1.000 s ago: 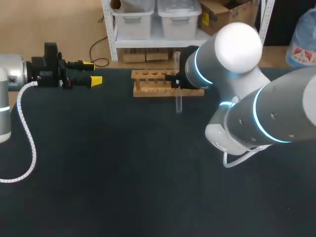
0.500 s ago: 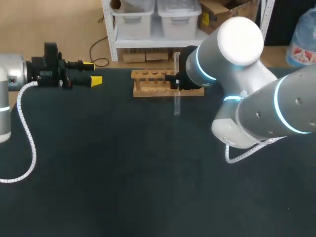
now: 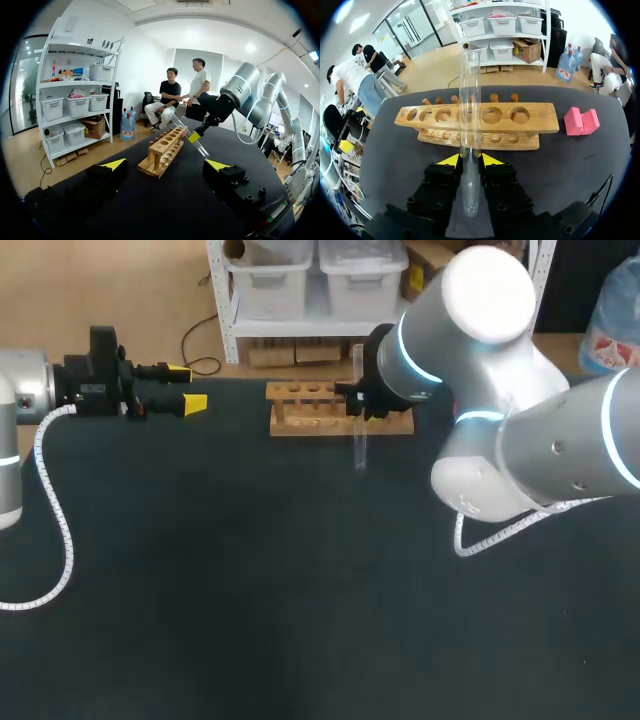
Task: Grasp the test tube, adjust it, and insert it.
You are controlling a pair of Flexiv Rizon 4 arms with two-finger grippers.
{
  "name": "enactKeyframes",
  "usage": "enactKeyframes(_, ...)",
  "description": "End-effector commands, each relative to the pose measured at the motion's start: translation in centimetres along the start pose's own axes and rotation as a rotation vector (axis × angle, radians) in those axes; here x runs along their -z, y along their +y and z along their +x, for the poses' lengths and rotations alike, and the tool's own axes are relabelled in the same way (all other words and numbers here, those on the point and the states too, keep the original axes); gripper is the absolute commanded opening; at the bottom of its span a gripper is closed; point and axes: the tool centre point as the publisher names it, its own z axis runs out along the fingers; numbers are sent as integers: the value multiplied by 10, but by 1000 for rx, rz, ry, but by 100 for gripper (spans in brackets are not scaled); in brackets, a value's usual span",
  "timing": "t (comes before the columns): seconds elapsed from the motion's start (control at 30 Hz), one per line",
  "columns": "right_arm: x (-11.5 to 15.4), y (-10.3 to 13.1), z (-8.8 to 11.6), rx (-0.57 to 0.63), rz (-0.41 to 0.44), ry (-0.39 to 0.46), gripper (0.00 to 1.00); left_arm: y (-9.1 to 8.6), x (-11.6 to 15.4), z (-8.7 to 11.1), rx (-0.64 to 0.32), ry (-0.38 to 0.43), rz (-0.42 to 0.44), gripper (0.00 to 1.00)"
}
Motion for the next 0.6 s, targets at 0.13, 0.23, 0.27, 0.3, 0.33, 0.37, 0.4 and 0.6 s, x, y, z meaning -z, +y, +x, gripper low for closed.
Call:
enactKeyframes(0.13, 28, -1, 1, -39, 34, -93, 0, -1, 0, 1, -3, -4, -2, 100)
enactKeyframes(0.23, 39, -4, -1, -59, 64, -154, 0, -1, 0, 1, -3, -4, -2, 100)
enactKeyframes(0.27, 43, -5, -2, -62, 76, -170, 0, -1, 0, 1, -3, -4, -2, 100)
enactKeyframes(0.3, 46, -6, -2, -65, 82, -188, 0, -1, 0, 1, -3, -4, -2, 100)
enactKeyframes(0.33, 50, -6, -3, -69, 88, -204, 0, -1, 0, 1, -3, -4, -2, 100)
enactKeyframes(0.37, 53, -7, -3, -69, 95, -213, 0, -1, 0, 1, -3, -4, -2, 100)
enactKeyframes(0.4, 57, -8, -4, -64, 105, -226, 0, -1, 0, 1, -3, -4, -2, 100)
enactKeyframes(0.6, 79, -12, -7, -45, 138, -302, 0, -1, 0, 1, -3, -4, -2, 100)
